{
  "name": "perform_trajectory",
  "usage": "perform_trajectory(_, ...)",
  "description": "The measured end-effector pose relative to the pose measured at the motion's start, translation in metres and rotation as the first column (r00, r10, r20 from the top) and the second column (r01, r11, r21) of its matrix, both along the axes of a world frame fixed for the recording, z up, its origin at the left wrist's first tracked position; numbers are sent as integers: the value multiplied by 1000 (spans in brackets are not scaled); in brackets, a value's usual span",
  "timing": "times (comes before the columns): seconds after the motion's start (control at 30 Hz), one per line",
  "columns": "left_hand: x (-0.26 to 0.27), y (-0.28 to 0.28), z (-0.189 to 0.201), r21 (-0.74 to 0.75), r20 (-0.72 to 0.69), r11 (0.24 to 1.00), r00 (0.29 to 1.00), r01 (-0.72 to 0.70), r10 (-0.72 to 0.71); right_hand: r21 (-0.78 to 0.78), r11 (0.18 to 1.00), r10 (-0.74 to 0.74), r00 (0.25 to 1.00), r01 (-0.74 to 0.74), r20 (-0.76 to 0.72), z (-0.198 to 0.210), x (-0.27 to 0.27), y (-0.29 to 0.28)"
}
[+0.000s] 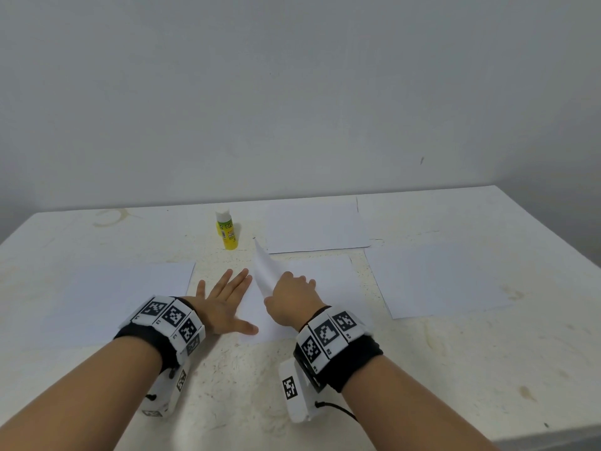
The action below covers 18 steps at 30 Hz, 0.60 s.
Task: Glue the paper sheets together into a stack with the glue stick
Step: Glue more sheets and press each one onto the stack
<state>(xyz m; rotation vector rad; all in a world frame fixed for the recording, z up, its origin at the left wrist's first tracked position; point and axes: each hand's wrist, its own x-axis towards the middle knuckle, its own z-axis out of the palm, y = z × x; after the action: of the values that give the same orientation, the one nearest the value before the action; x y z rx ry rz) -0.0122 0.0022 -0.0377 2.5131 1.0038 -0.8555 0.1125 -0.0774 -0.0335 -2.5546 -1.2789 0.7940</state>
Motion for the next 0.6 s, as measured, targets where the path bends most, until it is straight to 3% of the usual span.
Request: perform_trajectory(0.6,-1,-7,11,-28,18,999,999,-30,31,-13,996,-87,993,86,-74,7,-7,-3)
